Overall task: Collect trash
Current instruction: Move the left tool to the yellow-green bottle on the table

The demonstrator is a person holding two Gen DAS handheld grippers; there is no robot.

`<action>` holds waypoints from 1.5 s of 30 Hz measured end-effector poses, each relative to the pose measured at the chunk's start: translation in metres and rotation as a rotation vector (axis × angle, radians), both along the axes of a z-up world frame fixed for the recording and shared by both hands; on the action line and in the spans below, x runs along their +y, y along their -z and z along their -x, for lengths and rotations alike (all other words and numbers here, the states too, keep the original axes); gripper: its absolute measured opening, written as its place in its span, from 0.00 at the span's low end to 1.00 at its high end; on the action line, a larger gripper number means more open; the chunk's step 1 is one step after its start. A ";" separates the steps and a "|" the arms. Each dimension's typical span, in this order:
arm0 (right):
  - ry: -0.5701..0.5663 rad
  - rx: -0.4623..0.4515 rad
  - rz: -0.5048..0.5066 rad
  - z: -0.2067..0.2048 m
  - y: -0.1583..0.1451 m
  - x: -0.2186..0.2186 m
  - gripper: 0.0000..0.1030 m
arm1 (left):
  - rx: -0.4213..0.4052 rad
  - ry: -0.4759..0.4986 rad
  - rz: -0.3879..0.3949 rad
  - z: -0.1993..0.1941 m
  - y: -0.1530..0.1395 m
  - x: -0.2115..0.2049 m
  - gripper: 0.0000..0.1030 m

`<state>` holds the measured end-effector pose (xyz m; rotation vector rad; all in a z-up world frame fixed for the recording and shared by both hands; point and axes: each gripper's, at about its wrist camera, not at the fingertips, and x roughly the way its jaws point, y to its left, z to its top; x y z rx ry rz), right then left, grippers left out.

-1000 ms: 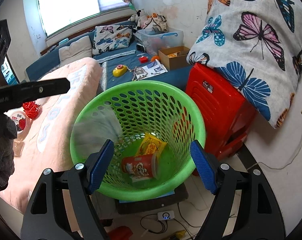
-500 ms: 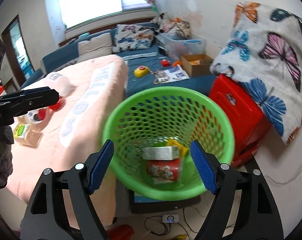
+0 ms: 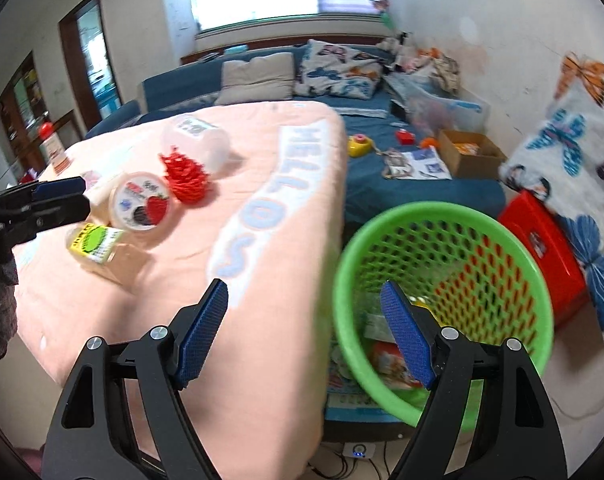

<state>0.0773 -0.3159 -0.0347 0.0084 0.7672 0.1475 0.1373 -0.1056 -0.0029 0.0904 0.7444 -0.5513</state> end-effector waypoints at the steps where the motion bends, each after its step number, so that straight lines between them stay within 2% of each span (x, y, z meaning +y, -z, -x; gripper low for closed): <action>1: -0.010 0.000 0.003 -0.003 -0.001 0.004 0.76 | -0.006 0.007 -0.020 0.001 0.002 0.011 0.75; 6: -0.060 0.010 0.020 -0.015 -0.001 0.029 0.76 | 0.005 0.069 -0.093 -0.003 0.014 0.044 0.77; 9: -0.074 0.018 0.026 -0.022 0.000 0.041 0.76 | 0.022 0.138 -0.134 -0.011 0.026 0.058 0.78; 19: -0.100 0.049 0.051 -0.044 0.002 0.069 0.77 | 0.059 0.381 -0.254 -0.041 0.053 0.060 0.81; 27: -0.115 0.080 0.056 -0.063 0.009 0.079 0.77 | 0.103 0.512 -0.268 -0.053 0.068 0.053 0.81; 33: -0.130 0.091 0.056 -0.074 0.012 0.084 0.77 | 0.142 0.546 -0.286 -0.059 0.080 0.049 0.80; 37: -0.140 0.101 0.061 -0.080 0.015 0.085 0.77 | 0.136 0.556 -0.302 -0.057 0.084 0.047 0.79; 45: -0.159 0.114 0.036 -0.097 0.017 0.085 0.77 | 0.149 0.580 -0.311 -0.049 0.078 0.048 0.69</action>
